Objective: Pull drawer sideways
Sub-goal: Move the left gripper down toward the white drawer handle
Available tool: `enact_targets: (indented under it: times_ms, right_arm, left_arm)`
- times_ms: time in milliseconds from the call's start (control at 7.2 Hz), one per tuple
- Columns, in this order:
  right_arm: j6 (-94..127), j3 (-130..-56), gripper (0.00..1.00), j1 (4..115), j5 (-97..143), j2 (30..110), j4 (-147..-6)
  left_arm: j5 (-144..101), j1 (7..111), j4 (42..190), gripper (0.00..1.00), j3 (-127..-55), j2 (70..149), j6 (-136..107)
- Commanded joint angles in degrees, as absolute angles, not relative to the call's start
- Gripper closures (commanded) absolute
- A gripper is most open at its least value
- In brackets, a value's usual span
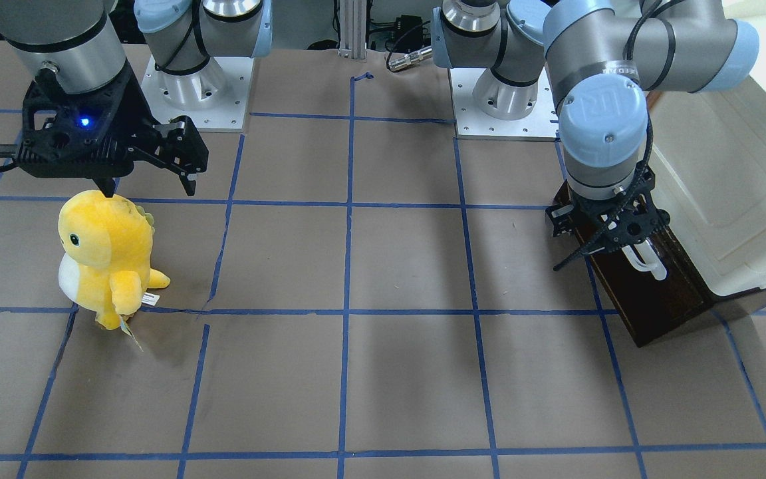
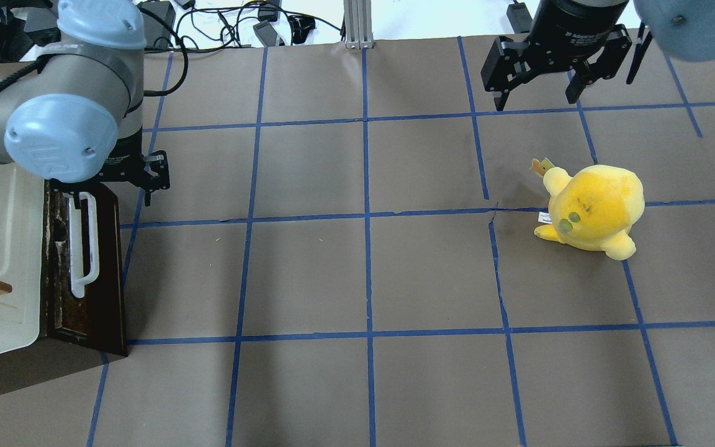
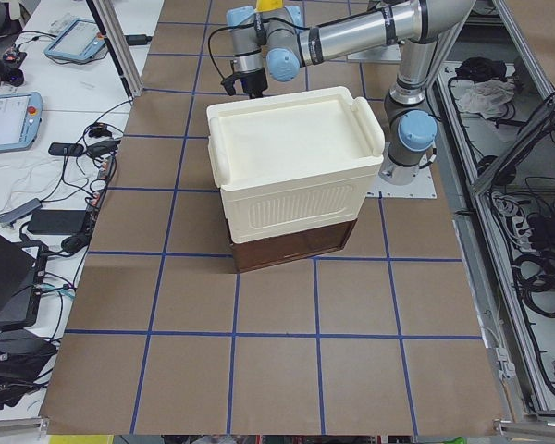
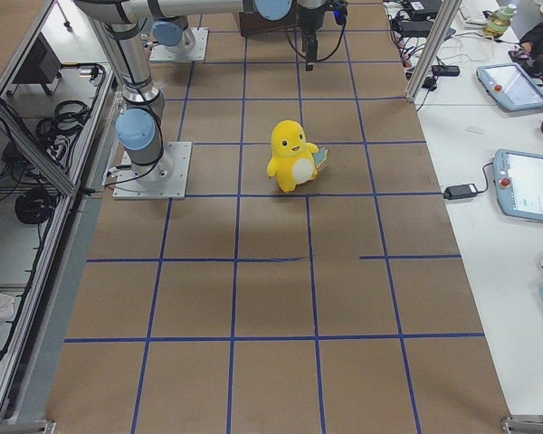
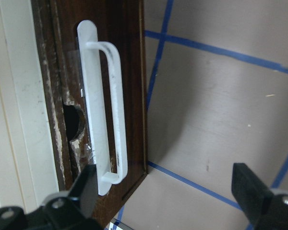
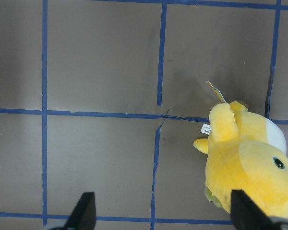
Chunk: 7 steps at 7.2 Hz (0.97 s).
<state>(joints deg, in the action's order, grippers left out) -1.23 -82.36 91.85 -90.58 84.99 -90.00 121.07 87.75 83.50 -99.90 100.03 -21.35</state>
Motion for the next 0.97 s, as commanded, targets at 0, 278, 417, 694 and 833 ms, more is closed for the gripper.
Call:
enact_targets:
  times_ms: [0,278,417,694,833]
  right_arm:
    - [-1.23,-82.35,0.00,91.85,-90.61,84.99,-90.00]
    - [-1.23,-82.35,0.00,91.85,-90.53,84.99,-90.00]
    - [-1.23,-82.35,0.00,91.85,-90.53,84.99,-90.00]
    - [-1.23,-82.35,0.00,91.85,-90.61,84.99,-90.00]
    - [-1.23,-82.35,0.00,91.85,-90.53,84.99,-90.00]
  left_arm:
    - [123.22,87.80,83.06,0.00,-100.02,105.09,-27.13]
    - [126.79,87.80,83.06,0.00,-99.93,108.71,-31.98]
    - [130.22,87.89,83.75,0.00,-99.67,109.33,-31.99]
    - [131.66,87.80,84.11,0.02,-99.84,110.12,-32.43]
    - [131.57,87.80,84.11,0.05,-99.84,110.74,-34.00]
